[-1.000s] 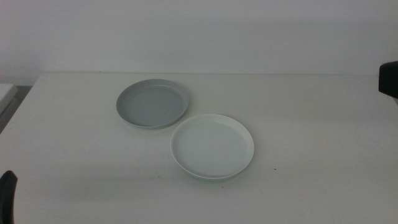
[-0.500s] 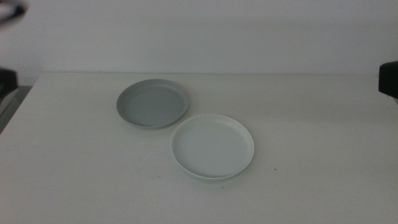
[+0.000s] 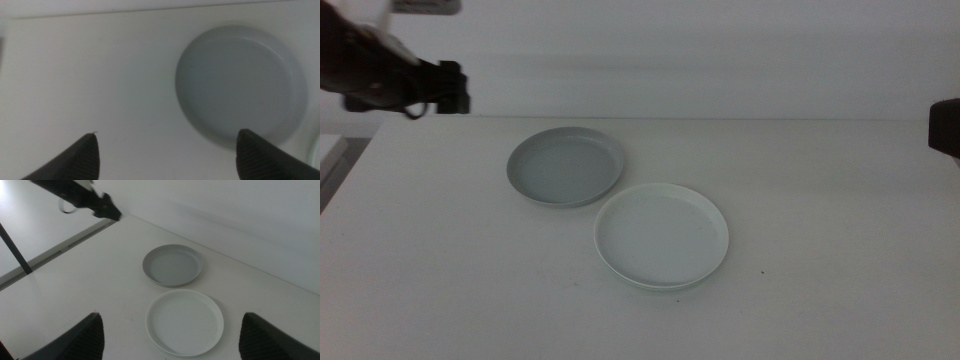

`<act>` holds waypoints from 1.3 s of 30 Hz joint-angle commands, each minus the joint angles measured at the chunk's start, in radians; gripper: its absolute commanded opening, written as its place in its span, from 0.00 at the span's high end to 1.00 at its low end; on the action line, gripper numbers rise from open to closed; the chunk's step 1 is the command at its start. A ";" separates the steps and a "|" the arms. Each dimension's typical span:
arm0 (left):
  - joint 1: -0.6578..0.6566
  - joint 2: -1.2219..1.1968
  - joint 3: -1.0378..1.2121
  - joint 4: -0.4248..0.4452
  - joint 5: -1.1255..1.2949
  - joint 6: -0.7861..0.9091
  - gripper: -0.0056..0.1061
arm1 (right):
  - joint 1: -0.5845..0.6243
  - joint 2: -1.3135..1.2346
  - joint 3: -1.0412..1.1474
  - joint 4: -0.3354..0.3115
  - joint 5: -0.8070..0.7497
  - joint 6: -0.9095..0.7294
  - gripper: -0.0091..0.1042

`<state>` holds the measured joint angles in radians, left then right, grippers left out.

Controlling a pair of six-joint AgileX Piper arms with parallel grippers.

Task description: Stack the three bowls on top of each other.

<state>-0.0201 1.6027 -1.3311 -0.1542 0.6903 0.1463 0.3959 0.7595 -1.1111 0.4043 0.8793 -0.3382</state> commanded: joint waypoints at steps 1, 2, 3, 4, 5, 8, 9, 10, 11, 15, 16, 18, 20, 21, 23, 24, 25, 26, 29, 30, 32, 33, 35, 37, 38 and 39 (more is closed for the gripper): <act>-0.009 0.105 -0.071 -0.035 -0.023 -0.033 0.11 | -0.007 -0.004 0.002 0.002 -0.011 -0.010 0.15; -0.011 0.148 -0.104 -0.035 -0.006 -0.041 0.11 | -0.007 -0.004 0.002 0.002 -0.011 -0.010 0.15; -0.011 0.206 -0.152 -0.040 0.022 -0.046 0.11 | -0.007 -0.004 0.002 0.002 -0.011 -0.010 0.15; -0.013 0.253 -0.194 -0.045 0.046 -0.046 0.11 | -0.007 -0.004 0.002 0.002 -0.011 -0.010 0.15; -0.018 0.311 -0.247 -0.045 0.072 -0.046 0.11 | -0.007 -0.004 0.002 0.002 -0.011 -0.010 0.15; -0.034 0.467 -0.386 -0.048 0.133 -0.051 0.11 | -0.007 -0.004 0.002 0.002 -0.011 -0.010 0.15; -0.040 0.511 -0.427 -0.048 0.149 -0.062 0.11 | -0.007 -0.004 0.002 0.002 -0.011 -0.010 0.15; -0.040 0.544 -0.456 -0.048 0.161 -0.079 0.11 | -0.007 -0.004 0.002 0.002 -0.011 -0.010 0.15; -0.045 0.581 -0.490 -0.046 0.174 -0.105 0.11 | -0.007 -0.004 0.002 0.002 -0.011 -0.010 0.15; -0.055 0.686 -0.589 -0.034 0.212 -0.128 0.11 | -0.007 -0.004 0.002 0.002 -0.011 -0.010 0.15; -0.060 0.704 -0.608 -0.029 0.215 -0.128 0.11 | -0.007 -0.004 0.002 0.002 -0.011 -0.010 0.15; -0.062 0.731 -0.626 -0.027 0.215 -0.137 0.12 | -0.007 -0.004 0.002 0.002 -0.011 -0.010 0.15; -0.063 0.740 -0.624 -0.031 0.206 -0.146 0.14 | -0.007 -0.004 0.002 0.002 -0.011 -0.010 0.15; -0.063 0.745 -0.624 -0.033 0.206 -0.146 0.15 | -0.007 -0.004 0.002 0.002 -0.011 -0.010 0.15; -0.064 0.751 -0.624 -0.033 0.209 -0.146 0.19 | -0.007 -0.004 0.002 0.002 -0.011 -0.010 0.15; -0.064 0.753 -0.624 -0.033 0.211 -0.146 0.22 | -0.007 -0.004 0.002 0.002 -0.011 -0.010 0.15; -0.064 0.753 -0.624 -0.035 0.214 -0.146 0.26 | -0.007 -0.004 0.002 0.002 -0.011 -0.010 0.15; -0.064 0.753 -0.624 -0.037 0.215 -0.146 0.30 | -0.007 -0.004 0.002 0.002 -0.011 -0.010 0.15; -0.064 0.755 -0.624 -0.037 0.218 -0.146 0.49 | -0.007 -0.004 0.002 0.002 -0.011 -0.010 0.15; -0.064 0.760 -0.624 -0.037 0.218 -0.146 0.56 | -0.007 -0.004 0.002 0.002 -0.011 -0.010 0.15; -0.064 0.765 -0.624 -0.039 0.218 -0.146 0.71 | -0.007 -0.004 0.002 0.002 -0.011 -0.010 0.15; -0.064 0.770 -0.624 -0.039 0.220 -0.146 0.79 | -0.007 -0.004 0.002 0.002 -0.011 -0.010 0.15; -0.064 0.773 -0.624 -0.037 0.226 -0.146 0.92 | -0.007 -0.004 0.002 0.002 -0.011 -0.010 0.15; -0.061 0.763 -0.631 -0.032 0.243 -0.132 0.97 | -0.007 -0.004 0.002 0.002 -0.011 -0.010 0.15; -0.059 0.750 -0.636 -0.035 0.256 -0.121 0.97 | -0.007 -0.004 0.002 0.002 -0.011 -0.010 0.15; -0.054 0.728 -0.638 -0.035 0.263 -0.112 0.97 | -0.007 -0.004 0.002 0.002 -0.011 -0.010 0.15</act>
<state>-0.0788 2.3594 -1.9586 -0.1930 0.9271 0.0140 0.3959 0.7595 -1.1111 0.4043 0.8793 -0.3382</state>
